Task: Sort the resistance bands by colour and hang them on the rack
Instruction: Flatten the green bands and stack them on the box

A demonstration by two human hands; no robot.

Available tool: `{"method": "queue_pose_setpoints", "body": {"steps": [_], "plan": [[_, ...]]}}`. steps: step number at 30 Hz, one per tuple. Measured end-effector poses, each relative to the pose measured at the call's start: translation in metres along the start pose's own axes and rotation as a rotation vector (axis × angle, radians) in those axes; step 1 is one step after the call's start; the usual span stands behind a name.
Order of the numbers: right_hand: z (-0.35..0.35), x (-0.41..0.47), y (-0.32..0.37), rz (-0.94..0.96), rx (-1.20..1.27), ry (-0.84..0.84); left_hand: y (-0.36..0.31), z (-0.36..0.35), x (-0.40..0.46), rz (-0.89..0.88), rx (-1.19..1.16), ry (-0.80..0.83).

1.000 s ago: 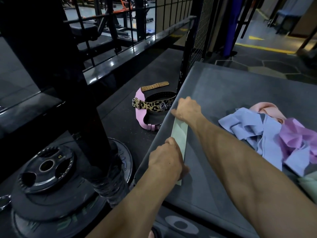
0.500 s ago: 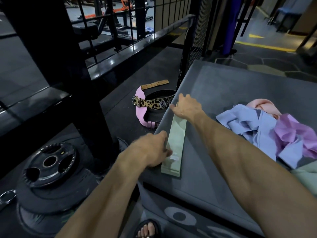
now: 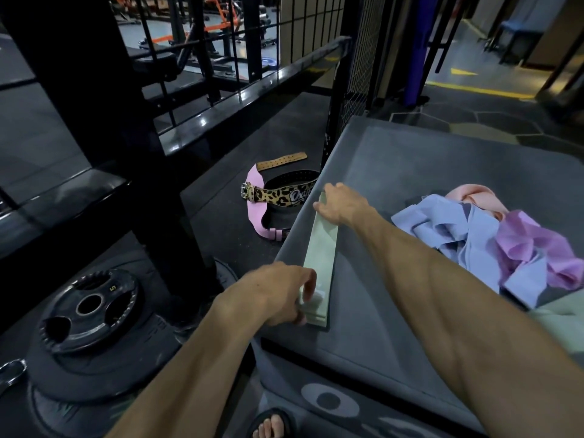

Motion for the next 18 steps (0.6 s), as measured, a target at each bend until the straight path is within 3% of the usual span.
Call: {"method": "queue_pose_setpoints", "body": {"steps": [18], "plan": [[-0.0031, 0.0055, -0.0046, 0.008, 0.027, -0.021, -0.0001, -0.0007, 0.0014, -0.032, 0.018, 0.014]]}}
Point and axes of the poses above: each hand's wrist, its own x-axis towards the middle knuckle, its own z-axis out of the back of the hand, y = z × x, the point moved 3 cm from there along x, towards the middle knuckle, and after that the axes turned 14 degrees about z, right-handed, at the moved point
